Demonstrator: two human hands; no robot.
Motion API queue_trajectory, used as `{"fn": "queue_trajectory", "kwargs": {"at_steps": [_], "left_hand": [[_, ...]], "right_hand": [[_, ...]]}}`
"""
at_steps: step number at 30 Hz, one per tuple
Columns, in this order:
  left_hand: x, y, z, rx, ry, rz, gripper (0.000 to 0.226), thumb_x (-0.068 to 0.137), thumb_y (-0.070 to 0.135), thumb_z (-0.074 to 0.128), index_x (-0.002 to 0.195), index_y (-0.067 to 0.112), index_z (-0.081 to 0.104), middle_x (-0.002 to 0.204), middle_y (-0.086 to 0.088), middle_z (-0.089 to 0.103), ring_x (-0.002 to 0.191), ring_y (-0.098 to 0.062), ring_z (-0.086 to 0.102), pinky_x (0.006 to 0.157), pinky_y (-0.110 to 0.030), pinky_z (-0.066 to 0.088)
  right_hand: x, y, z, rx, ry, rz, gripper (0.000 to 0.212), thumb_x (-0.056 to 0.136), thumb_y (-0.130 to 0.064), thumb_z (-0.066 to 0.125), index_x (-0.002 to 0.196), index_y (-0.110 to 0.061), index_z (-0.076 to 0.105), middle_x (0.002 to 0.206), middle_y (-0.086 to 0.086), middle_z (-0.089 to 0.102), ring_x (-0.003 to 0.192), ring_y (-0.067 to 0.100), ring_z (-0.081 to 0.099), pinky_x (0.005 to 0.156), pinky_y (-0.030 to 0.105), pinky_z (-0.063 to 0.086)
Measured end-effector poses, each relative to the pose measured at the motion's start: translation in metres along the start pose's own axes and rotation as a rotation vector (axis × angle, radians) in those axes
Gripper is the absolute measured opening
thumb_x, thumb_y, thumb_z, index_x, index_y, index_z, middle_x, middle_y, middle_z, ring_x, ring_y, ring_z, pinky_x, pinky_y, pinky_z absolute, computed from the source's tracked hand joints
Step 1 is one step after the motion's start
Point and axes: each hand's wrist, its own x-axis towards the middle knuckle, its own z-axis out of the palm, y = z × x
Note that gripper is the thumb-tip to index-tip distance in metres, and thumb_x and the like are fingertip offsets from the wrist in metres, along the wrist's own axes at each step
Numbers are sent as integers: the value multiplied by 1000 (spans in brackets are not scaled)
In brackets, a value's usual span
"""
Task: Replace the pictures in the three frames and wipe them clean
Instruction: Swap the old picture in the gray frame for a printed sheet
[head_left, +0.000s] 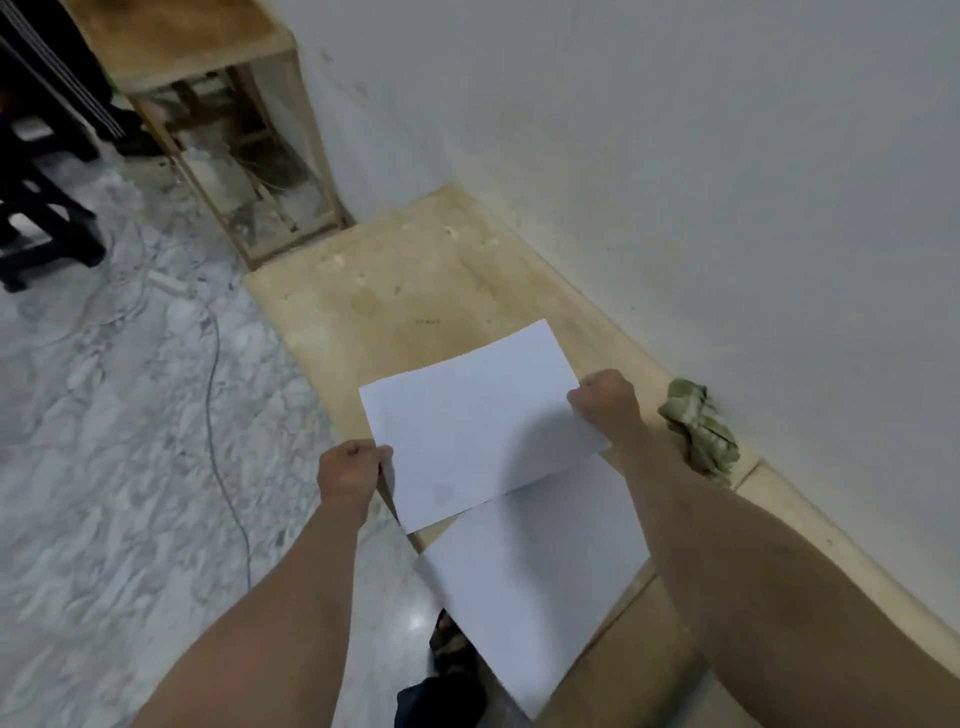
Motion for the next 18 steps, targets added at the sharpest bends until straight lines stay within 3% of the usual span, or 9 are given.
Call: {"fn": "queue_trajectory", "kwargs": {"at_steps": [2,7,10,12,14,18], "left_hand": [[19,2,-3,2,36,-18,14,77,7,78,66,10,70,84,-15,74,81,-33,68,76,-41,56],[40,5,-2,91,85,10,17,82,10,77,69,8,67,74,-11,67,71,-27,61,69,-37,49],[35,3,0,216,113,58,15,84,20,75,87,7,68,82,-6,67,78,-25,61,73,-33,48],[24,3,1,252,157,87,20,87,25,73,99,12,62,91,-2,63,85,-22,58,76,-30,42],[12,-4,0,238,179,72,24,89,26,72,104,16,57,95,-3,61,88,-23,57,77,-30,40],[-13,-45,-4,169,124,-55,32,82,35,76,97,9,65,97,-14,71,83,-31,65,78,-44,55]], "right_hand": [[25,-19,19,-86,-33,-34,2,71,-11,52,73,-10,52,67,-1,45,72,25,51,53,24,32],[54,-51,43,-181,-97,-52,16,76,-12,52,85,-4,63,76,5,56,76,28,57,55,23,35],[53,-55,51,-230,-82,-122,29,80,-15,54,107,-9,63,105,10,61,105,32,58,81,31,46],[47,-47,52,-267,-69,-135,41,82,-21,55,122,-14,56,121,10,57,116,33,53,93,37,43],[39,-33,49,-306,-86,-135,37,80,-21,54,116,-15,57,118,10,58,112,33,55,89,36,44],[14,11,27,-376,-139,-131,24,83,-22,52,104,-13,58,113,8,60,107,31,56,84,35,45]]}}
